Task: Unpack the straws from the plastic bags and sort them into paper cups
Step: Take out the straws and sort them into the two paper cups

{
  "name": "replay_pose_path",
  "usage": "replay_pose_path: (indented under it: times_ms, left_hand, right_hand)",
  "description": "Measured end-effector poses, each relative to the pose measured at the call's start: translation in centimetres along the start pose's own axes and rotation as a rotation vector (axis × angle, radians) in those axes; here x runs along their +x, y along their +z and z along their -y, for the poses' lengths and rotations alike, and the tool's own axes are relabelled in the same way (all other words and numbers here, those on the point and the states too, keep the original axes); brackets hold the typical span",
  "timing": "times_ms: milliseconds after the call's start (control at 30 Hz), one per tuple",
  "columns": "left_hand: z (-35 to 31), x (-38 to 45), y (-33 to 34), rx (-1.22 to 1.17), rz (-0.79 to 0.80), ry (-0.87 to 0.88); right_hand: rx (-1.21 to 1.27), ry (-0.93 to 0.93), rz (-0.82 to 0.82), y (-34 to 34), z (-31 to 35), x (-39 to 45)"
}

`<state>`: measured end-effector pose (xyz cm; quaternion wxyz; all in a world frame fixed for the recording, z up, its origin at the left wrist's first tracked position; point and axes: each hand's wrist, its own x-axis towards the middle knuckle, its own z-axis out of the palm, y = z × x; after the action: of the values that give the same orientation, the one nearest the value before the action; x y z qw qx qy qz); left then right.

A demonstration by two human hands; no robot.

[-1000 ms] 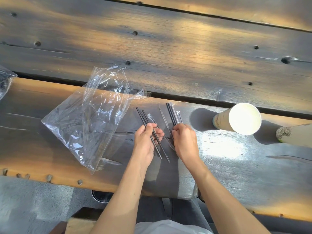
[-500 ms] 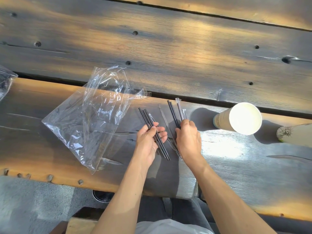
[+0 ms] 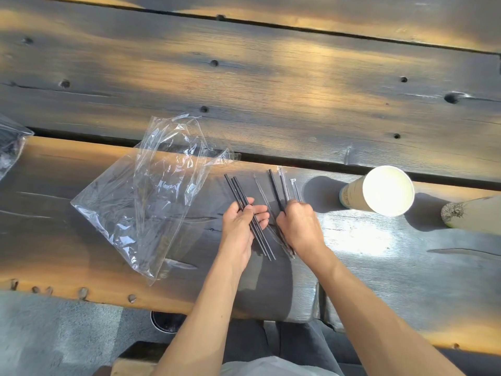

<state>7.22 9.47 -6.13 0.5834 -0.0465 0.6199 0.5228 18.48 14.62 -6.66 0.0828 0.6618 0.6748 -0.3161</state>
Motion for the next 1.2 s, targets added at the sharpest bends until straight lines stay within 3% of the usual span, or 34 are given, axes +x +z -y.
replay_pose_path:
  times_ms: [200, 367, 567, 633, 733, 800, 900, 967, 1200]
  left_hand:
    - [-0.5, -0.5, 0.3, 0.027, 0.054, 0.005]
    - [-0.7, -1.4, 1.1, -0.003, 0.198, -0.033]
    - [-0.6, -2.4, 0.9, 0.058, 0.257, -0.029]
    - [-0.5, -2.8, 1.3, 0.031, 0.243, -0.009]
    - [-0.9, -2.9, 2.0, -0.071, 0.188, 0.031]
    - [-1.4, -2.9, 2.6, -0.156, 0.182, 0.060]
    - [-1.8, -3.1, 3.2, -0.212, 0.204, 0.096]
    - [-1.5, -3.6, 3.8, -0.227, 0.238, 0.078]
    - [-0.6, -6.8, 6.7, -0.153, 0.200, -0.075]
  right_hand:
    - [0.463, -0.094, 0.157, -1.0, 0.4, -1.5]
    - [0.413, -0.182, 0.194, -1.2, 0.1, -2.5]
    - [0.294, -0.307, 0.137, -2.0, -0.3, -3.4]
    - [0.355, -0.309, 0.108, -2.1, -0.4, -4.0]
    - [0.489, -0.186, -0.145, -1.7, -0.9, -5.1]
    - [0.703, 0.050, -0.282, -1.7, -1.3, -6.0]
    - [1.320, 0.368, -0.050, -2.0, -0.8, -7.3]
    - [1.570, 0.464, 0.031, -2.0, -0.2, -7.7]
    - [1.463, 0.540, -0.240, -1.8, 0.9, -7.9]
